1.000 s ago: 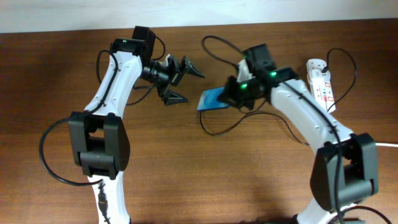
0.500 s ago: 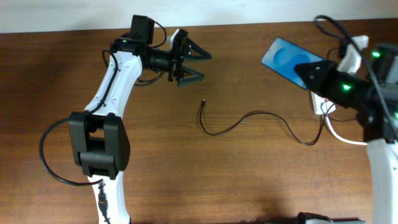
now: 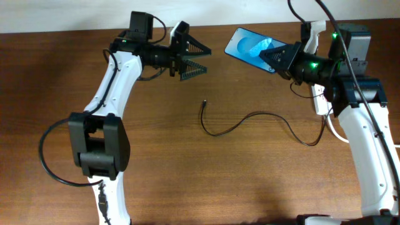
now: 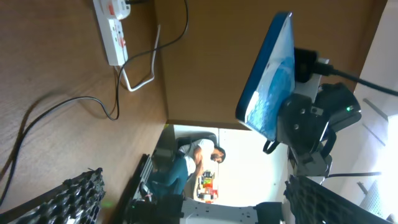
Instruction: Plug charger to phone and switch on socket
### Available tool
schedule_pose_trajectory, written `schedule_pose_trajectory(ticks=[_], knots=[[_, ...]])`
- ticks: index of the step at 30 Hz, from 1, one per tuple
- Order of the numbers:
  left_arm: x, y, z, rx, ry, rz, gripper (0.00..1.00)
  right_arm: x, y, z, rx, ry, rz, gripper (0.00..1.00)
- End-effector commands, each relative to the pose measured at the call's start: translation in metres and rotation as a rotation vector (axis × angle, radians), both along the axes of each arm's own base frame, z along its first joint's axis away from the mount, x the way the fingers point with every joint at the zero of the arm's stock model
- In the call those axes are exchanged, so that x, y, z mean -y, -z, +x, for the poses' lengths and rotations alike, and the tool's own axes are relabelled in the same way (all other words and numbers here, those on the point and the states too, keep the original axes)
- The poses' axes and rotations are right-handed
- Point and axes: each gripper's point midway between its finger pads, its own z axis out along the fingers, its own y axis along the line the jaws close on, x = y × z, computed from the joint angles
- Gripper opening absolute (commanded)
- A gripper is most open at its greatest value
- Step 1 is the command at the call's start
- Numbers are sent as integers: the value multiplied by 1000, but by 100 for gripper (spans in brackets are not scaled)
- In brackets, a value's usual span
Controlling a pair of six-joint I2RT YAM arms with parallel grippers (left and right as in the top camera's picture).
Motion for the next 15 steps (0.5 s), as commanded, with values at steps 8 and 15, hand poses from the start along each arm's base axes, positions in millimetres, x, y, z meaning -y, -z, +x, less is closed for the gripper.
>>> schedule_pose_trajectory(ticks=[8, 15], knots=[[-54, -12, 24, 38, -99, -32, 98, 31, -8, -31, 74, -60, -8, 4], [-56, -12, 25, 39, -103, -31, 98, 66, 29, -82, 102, 116, -71, 4]])
